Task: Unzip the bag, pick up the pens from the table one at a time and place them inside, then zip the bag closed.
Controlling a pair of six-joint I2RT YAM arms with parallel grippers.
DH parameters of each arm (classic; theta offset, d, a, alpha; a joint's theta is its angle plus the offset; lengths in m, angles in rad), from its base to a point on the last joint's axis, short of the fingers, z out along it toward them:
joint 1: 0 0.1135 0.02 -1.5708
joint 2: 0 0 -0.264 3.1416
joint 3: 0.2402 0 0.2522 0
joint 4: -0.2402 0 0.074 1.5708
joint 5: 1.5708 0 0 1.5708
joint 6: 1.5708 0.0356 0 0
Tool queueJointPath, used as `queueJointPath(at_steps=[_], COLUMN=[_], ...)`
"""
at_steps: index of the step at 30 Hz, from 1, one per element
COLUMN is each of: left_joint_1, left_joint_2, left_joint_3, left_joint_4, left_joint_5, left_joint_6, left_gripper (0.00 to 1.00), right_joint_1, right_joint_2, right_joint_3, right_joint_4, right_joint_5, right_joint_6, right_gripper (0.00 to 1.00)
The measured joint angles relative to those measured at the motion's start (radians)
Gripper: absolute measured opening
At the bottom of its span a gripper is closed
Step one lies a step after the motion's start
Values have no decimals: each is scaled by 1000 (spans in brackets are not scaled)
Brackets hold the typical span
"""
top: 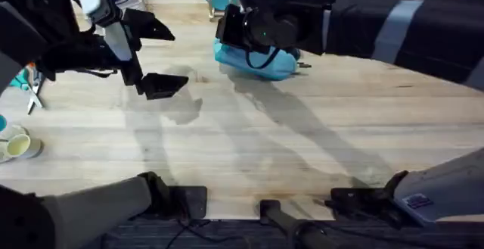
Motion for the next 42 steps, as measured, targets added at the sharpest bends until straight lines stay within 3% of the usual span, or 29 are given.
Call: queueJointPath(at_steps=[42], left_joint_1=[0], left_joint_2=[0], left_joint_3=[0], left_joint_4=[0], left_joint_5=[16], left_joint_6=[0], left_gripper=[993], right_joint_1=[6], right_joint_2=[0], right_joint_3=[0], right_joint_4=[-29], right_joint_5=[-30], right_joint_6=[-1], right_gripper=[32])
